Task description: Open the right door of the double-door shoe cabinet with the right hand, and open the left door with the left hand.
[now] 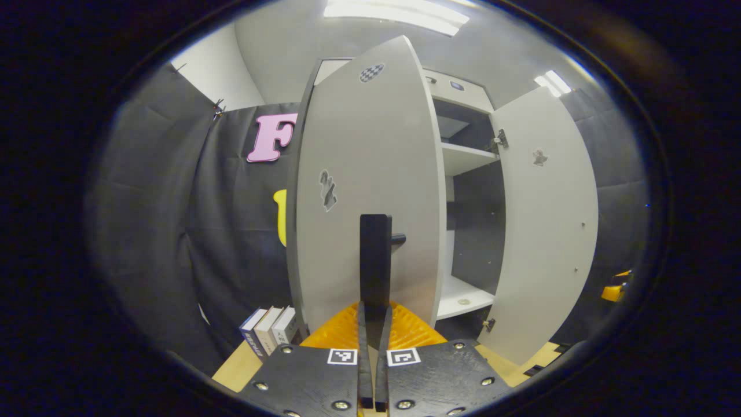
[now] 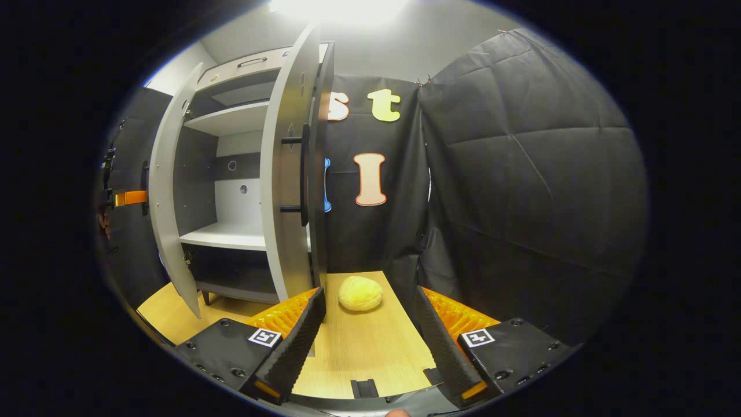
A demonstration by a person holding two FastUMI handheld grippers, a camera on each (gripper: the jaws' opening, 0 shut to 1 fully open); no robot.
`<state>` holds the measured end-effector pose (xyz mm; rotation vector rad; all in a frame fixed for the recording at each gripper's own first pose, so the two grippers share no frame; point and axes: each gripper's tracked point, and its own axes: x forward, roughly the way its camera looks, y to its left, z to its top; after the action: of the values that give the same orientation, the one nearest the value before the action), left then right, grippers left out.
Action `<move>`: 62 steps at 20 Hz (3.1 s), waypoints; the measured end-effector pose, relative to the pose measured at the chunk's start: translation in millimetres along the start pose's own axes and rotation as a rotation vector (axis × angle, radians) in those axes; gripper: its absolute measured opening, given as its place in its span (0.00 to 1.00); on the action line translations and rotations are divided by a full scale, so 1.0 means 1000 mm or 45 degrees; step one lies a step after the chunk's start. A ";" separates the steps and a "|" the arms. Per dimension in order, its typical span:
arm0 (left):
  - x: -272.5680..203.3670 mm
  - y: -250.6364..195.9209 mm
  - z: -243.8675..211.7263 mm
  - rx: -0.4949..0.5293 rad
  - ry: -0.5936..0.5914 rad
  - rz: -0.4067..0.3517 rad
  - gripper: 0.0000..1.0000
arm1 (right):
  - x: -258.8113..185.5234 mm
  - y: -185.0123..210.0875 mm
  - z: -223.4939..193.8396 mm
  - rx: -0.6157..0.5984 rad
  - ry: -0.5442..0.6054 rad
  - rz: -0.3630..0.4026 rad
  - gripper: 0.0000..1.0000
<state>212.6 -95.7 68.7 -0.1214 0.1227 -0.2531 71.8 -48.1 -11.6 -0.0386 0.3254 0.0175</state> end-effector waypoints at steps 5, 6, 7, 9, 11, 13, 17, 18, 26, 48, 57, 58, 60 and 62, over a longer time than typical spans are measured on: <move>-0.025 0.039 -0.001 -0.028 0.032 0.093 0.03 | -0.001 0.015 0.002 -0.018 -0.009 0.064 0.96; -0.027 0.051 0.001 -0.020 0.029 0.137 0.03 | 0.000 0.017 0.003 -0.033 -0.013 0.079 0.96; -0.027 0.063 0.001 -0.018 0.027 0.186 0.03 | 0.000 0.019 0.003 -0.053 -0.016 0.092 0.96; -0.030 0.088 0.005 -0.040 0.007 0.282 0.03 | 0.000 0.020 0.003 -0.084 -0.020 0.111 0.96; -0.035 0.110 0.007 -0.032 -0.001 0.328 0.02 | 0.000 0.021 0.003 -0.091 -0.019 0.120 0.96; -0.032 0.097 0.005 -0.070 0.006 0.297 0.03 | -0.001 0.026 0.004 -0.071 -0.023 0.135 0.96; -0.032 0.104 0.004 0.044 -0.014 0.332 0.02 | -0.003 0.034 0.005 -0.050 -0.042 0.176 0.96; -0.034 0.102 0.003 0.049 -0.016 0.346 0.02 | -0.003 0.035 0.004 -0.049 -0.044 0.188 0.97; -0.077 0.066 0.006 0.196 -0.123 0.462 0.14 | -0.002 0.047 0.013 -0.055 -0.103 0.298 0.97; -0.260 0.028 -0.027 0.127 -0.123 0.388 0.95 | -0.026 0.080 0.046 0.030 -0.360 0.338 0.96; -0.258 0.012 -0.016 0.141 -0.156 0.339 0.95 | -0.029 0.071 0.047 0.049 -0.359 0.287 0.97; -0.258 0.010 -0.017 0.140 -0.156 0.334 0.95 | -0.029 0.072 0.047 0.054 -0.361 0.284 0.97; -0.258 0.007 -0.016 0.139 -0.156 0.328 0.95 | -0.030 0.071 0.047 0.051 -0.360 0.280 0.97; -0.257 0.005 -0.015 0.137 -0.155 0.324 0.94 | -0.030 0.070 0.047 0.046 -0.358 0.278 0.97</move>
<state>-35.6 -26.8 80.1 -0.0133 0.0032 0.0020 57.2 23.4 39.8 0.0355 0.0472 0.2316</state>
